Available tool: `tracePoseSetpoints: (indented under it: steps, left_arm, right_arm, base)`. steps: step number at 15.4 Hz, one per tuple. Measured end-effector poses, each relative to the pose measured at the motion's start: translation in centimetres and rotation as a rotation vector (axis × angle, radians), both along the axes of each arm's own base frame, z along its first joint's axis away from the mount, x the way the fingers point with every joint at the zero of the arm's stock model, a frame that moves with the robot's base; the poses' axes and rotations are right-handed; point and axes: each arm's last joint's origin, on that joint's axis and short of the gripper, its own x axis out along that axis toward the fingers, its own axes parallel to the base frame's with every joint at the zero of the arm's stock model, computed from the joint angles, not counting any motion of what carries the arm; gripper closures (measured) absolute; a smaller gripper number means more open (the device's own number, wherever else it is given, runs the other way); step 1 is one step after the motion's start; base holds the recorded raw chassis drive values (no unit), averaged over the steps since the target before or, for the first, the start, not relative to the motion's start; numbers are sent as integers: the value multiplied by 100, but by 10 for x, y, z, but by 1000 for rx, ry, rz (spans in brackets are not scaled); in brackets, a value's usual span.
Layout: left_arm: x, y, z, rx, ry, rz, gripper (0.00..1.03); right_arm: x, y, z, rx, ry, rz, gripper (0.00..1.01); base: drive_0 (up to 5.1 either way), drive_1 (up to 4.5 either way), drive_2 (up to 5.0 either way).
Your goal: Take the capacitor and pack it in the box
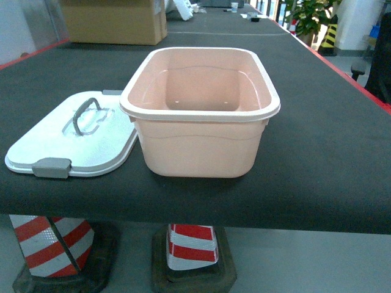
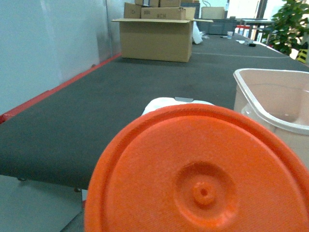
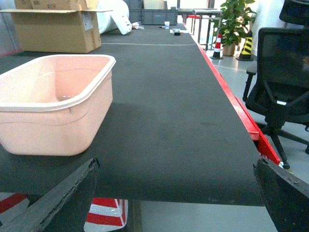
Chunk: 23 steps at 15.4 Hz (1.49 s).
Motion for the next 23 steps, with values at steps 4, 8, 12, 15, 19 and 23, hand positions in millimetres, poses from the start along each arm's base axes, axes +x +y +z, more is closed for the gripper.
tracePoseSetpoints:
  steps: [4,8,12,15,19,23]
  left_arm:
    - [92,-15,49,29,-104,-143,60]
    - [203,-77,54,27,-48,-296,60]
    - [288,-154,37,17,30,-400,60]
    - [313,-176,29,2,26,-415,34]
    - [308,-174,37,-4,4,-423,5]
    - [308,-174,37,-3,7,-425,5]
  right_arm:
    - [0,0,0,0,0,2,3]
    - [0,0,0,0,0,2,3]
    - [0,0,0,0,0,2,3]
    - [0,0,0,0,0,2,3]
    - [0,0,0,0,0,2,3]
    - [0,0,0,0,0,2,3]
  base:
    - [0,0,0]
    - [0,0,0]
    - [0,0,0]
    - [0,0,0]
    - [0,0,0]
    - [0,0,0]
